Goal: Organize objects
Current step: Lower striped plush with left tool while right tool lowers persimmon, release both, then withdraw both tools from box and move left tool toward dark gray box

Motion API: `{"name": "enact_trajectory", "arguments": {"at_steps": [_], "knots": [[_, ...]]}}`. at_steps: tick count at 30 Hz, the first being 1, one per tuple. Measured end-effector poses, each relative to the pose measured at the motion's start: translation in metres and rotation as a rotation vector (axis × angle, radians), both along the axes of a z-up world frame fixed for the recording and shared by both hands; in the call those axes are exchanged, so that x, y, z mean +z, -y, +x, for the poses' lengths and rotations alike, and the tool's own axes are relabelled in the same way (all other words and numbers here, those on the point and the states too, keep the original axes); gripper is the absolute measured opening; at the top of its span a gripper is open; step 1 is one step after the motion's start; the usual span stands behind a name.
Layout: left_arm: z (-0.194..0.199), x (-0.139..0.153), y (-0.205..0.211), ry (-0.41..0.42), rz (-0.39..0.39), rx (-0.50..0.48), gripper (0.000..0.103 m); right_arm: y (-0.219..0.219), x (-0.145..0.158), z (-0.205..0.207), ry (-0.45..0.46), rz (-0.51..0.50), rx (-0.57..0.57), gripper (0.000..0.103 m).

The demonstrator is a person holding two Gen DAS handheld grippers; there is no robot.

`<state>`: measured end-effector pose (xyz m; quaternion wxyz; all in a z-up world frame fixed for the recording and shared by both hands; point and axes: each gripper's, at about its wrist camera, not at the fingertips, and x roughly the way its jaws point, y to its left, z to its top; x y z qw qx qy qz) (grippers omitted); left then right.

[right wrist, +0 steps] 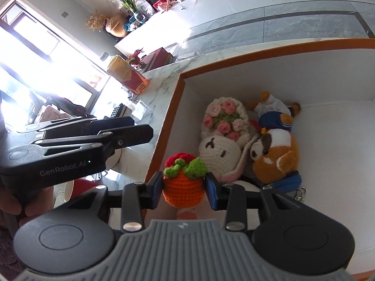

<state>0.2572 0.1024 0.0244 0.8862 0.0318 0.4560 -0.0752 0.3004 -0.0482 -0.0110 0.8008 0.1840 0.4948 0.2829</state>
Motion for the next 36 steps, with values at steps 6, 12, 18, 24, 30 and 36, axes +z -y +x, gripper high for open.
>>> {"name": "enact_trajectory", "arguments": {"at_steps": [6, 12, 18, 24, 30, 36], "knots": [[-0.01, -0.003, 0.0, 0.0, -0.017, -0.003, 0.044, -0.006, -0.008, 0.003, -0.019, -0.015, -0.006, 0.045], [-0.013, -0.004, 0.003, -0.005, -0.026, -0.01, 0.042, -0.005, -0.007, 0.0, -0.008, -0.033, 0.003, 0.031], [-0.016, -0.006, 0.005, -0.007, -0.017, -0.012, 0.041, -0.013, -0.017, 0.0, -0.034, -0.041, 0.01, 0.021], [-0.021, -0.003, 0.007, 0.003, -0.032, -0.011, 0.041, -0.005, -0.004, -0.009, 0.002, -0.046, -0.005, 0.02], [-0.047, 0.007, 0.017, 0.073, -0.052, 0.002, 0.041, 0.028, 0.024, -0.042, 0.128, -0.125, -0.088, 0.022], [-0.087, 0.026, 0.045, 0.187, -0.081, -0.03, 0.041, 0.063, 0.044, -0.091, 0.253, -0.201, -0.16, 0.023]]}}
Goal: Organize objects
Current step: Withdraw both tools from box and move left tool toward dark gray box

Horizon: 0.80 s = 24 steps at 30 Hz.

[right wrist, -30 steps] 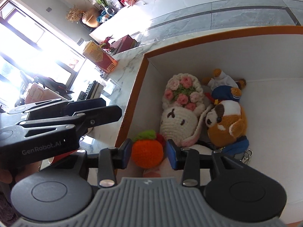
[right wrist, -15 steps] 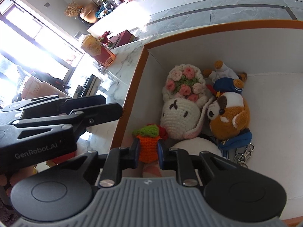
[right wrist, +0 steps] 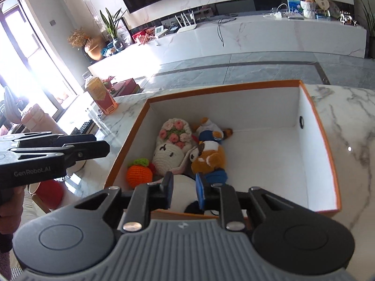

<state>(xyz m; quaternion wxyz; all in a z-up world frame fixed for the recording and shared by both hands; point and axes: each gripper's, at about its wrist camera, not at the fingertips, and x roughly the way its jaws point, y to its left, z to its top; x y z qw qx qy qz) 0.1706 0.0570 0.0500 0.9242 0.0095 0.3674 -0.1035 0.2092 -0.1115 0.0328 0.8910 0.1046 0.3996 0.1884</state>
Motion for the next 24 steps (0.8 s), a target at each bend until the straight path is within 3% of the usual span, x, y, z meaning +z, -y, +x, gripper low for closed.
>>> {"name": "enact_trajectory", "arguments": {"at_steps": [9, 13, 21, 24], "knots": [[-0.062, -0.003, 0.052, 0.092, -0.041, -0.062, 0.042, 0.024, 0.005, -0.087, 0.095, -0.042, -0.01, 0.042], [-0.083, -0.014, 0.064, 0.089, -0.097, -0.06, 0.045, 0.033, -0.005, -0.121, 0.12, -0.05, -0.039, 0.042], [-0.106, -0.045, 0.088, 0.034, -0.057, -0.096, 0.047, 0.061, -0.037, -0.166, 0.085, -0.132, -0.121, 0.046], [-0.111, -0.058, 0.103, 0.019, -0.003, -0.122, 0.048, 0.07, -0.05, -0.175, 0.061, -0.139, -0.148, 0.046]]}}
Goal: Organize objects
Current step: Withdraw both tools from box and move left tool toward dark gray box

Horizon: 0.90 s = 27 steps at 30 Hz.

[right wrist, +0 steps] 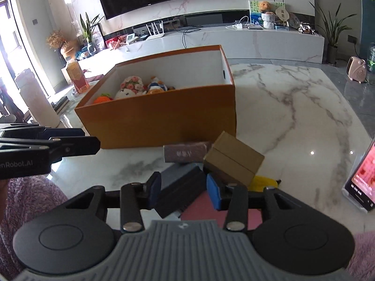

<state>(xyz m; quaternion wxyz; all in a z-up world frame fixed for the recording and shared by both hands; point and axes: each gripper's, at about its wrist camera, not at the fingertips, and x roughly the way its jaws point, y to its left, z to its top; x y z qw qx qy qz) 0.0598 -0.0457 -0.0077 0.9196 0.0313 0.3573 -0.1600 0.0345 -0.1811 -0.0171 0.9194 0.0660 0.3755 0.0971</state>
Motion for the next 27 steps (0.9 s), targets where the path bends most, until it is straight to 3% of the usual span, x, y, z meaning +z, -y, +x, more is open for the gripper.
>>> {"name": "enact_trajectory", "arguments": {"at_steps": [6, 12, 19, 27], "knots": [[-0.012, -0.022, 0.028, 0.018, 0.096, -0.059, 0.054, 0.005, -0.02, -0.01, 0.007, -0.057, -0.033, 0.046], [-0.009, -0.031, 0.046, 0.045, 0.188, -0.102, 0.055, 0.011, -0.025, -0.01, -0.002, -0.059, -0.055, 0.046], [0.004, -0.029, 0.058, -0.013, 0.14, -0.164, 0.062, 0.022, -0.023, 0.001, -0.021, -0.041, -0.085, 0.049], [-0.01, -0.051, 0.09, -0.009, 0.309, -0.301, 0.065, 0.028, -0.035, 0.005, -0.075, -0.054, -0.11, 0.049]]}}
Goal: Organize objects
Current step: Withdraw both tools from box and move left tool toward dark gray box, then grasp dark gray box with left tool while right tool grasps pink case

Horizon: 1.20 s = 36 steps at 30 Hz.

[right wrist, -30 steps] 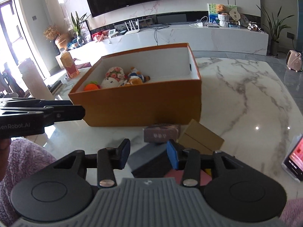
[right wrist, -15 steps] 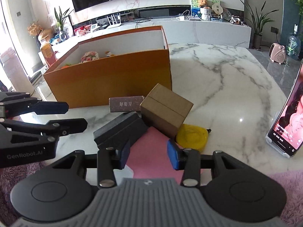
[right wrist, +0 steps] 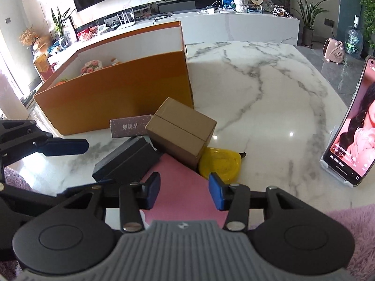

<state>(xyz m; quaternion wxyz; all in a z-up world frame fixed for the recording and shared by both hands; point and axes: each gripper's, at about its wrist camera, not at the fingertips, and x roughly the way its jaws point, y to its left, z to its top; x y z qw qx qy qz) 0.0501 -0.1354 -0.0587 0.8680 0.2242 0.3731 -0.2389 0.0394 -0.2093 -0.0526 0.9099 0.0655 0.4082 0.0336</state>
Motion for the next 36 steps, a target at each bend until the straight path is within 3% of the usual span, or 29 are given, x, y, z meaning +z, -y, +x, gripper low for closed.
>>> {"name": "enact_trajectory", "arguments": {"at_steps": [6, 8, 9, 13, 19, 28, 36], "knots": [[0.003, -0.013, 0.01, -0.01, 0.091, -0.016, 0.065, 0.0, -0.007, 0.003, -0.024, -0.001, 0.011, 0.049], [0.004, -0.016, 0.012, -0.011, 0.113, -0.017, 0.062, 0.0, -0.009, 0.002, -0.032, 0.002, 0.009, 0.049], [0.004, -0.018, 0.012, -0.011, 0.125, -0.015, 0.054, 0.0, -0.009, 0.002, -0.035, 0.003, 0.008, 0.049], [0.001, -0.019, 0.012, 0.001, 0.138, -0.017, 0.052, -0.001, -0.011, 0.002, -0.043, 0.001, 0.012, 0.049], [0.003, -0.007, -0.005, -0.047, 0.035, 0.043, 0.048, -0.006, -0.011, 0.001, -0.054, -0.016, 0.043, 0.05], [0.007, 0.006, -0.052, -0.232, -0.214, 0.2, 0.047, -0.026, -0.013, -0.001, -0.086, -0.1, 0.144, 0.068], [0.006, 0.007, -0.068, -0.253, -0.238, 0.267, 0.047, -0.045, -0.023, 0.0, -0.093, -0.227, 0.21, 0.081]]}}
